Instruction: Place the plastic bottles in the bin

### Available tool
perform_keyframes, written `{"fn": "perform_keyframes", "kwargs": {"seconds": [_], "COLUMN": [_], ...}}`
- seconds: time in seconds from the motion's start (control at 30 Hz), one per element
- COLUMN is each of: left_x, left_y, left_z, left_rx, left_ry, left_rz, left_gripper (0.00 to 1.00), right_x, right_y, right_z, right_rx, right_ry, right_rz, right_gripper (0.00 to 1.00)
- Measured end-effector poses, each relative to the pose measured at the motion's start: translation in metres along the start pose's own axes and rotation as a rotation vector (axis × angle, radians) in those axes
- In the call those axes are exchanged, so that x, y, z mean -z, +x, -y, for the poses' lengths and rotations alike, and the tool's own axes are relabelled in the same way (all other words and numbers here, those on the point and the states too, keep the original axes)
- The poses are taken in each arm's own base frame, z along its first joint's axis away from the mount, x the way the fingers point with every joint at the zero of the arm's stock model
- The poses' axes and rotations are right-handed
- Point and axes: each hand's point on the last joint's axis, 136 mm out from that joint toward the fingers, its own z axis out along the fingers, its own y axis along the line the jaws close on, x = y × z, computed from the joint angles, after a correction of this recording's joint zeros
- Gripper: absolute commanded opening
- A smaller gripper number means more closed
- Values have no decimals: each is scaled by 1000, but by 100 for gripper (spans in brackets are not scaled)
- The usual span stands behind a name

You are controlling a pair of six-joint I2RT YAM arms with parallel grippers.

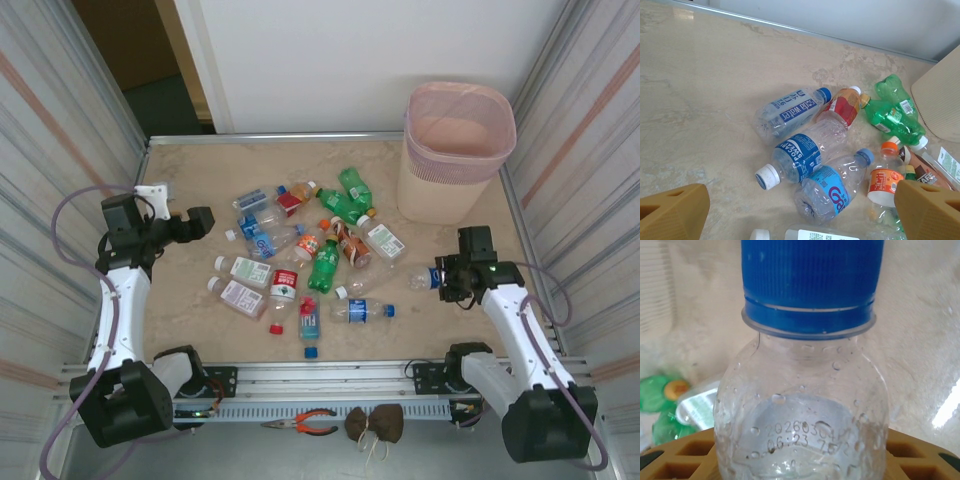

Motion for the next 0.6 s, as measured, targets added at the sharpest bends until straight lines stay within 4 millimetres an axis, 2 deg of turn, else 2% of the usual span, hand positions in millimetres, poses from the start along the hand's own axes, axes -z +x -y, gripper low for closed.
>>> {"fn": "perform_keyframes", "kwargs": {"seconds": [0.33,0.47,0.6], "left_x": [0,-1,0], "left_y": [0,1,1], "left_z": [6,5,5], "left_rx": [16,21,19], "left_ry": [34,33,29], "left_rz": [3,4,8], "left_gripper": [94,94,94], "right_x": [80,117,142], "right_y": [-13,-10,-5], "right_z": [-82,-125,-171], "right_rx": [552,761,920], "right_ry": [-260,-377,-459], "right_rz": [167,237,280], "right_gripper": [44,44,44]}}
